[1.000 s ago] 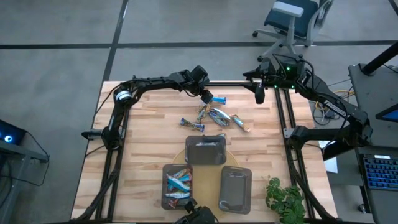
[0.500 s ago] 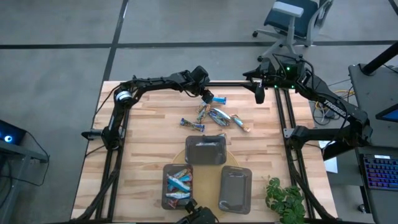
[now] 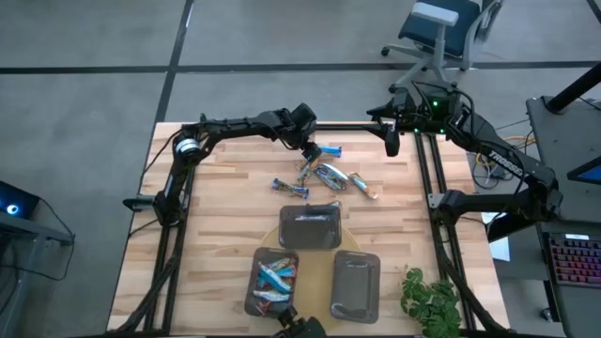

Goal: Pick and place Granola Bars by type
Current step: Adjust the blue granola bar on the table

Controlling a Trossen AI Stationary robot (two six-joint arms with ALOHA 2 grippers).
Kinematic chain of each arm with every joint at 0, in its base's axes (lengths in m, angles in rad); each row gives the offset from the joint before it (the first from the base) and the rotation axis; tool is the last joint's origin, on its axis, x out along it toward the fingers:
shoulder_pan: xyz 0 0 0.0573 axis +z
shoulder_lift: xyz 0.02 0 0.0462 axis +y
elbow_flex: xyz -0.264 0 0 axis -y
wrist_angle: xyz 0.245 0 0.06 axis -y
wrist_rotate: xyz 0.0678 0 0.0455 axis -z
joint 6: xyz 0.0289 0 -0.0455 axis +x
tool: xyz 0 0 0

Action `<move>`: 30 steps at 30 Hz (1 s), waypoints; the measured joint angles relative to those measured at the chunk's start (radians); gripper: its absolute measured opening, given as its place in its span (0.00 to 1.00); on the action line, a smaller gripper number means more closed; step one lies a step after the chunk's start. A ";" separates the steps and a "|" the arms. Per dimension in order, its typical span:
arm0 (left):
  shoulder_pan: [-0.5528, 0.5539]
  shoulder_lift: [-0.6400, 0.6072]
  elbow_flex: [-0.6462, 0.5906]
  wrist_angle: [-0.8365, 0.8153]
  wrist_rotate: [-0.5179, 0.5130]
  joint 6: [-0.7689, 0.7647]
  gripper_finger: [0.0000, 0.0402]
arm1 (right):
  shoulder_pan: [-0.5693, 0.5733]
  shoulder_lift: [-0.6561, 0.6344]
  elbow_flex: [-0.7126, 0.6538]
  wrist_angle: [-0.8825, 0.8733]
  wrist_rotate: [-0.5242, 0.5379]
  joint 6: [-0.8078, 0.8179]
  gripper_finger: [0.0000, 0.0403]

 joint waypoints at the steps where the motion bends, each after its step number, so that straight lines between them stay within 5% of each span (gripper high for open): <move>1: 0.000 0.000 0.000 0.000 -0.001 0.000 0.49 | 0.000 0.000 0.000 0.000 0.000 0.000 0.56; 13: 0.010 -0.017 0.046 -0.008 0.003 0.035 0.49 | 0.000 0.000 0.000 -0.001 0.000 0.008 0.56; 21: -0.058 -0.194 0.137 -0.138 0.111 0.139 0.49 | 0.001 0.000 0.000 -0.003 -0.012 0.008 0.56; 24: -0.100 -0.267 0.075 -0.160 0.201 0.153 0.49 | 0.005 0.000 0.000 -0.003 -0.020 0.002 0.56; 30: -0.126 -0.320 -0.199 -0.043 0.207 0.190 0.49 | 0.010 0.000 0.000 -0.002 -0.025 -0.006 0.56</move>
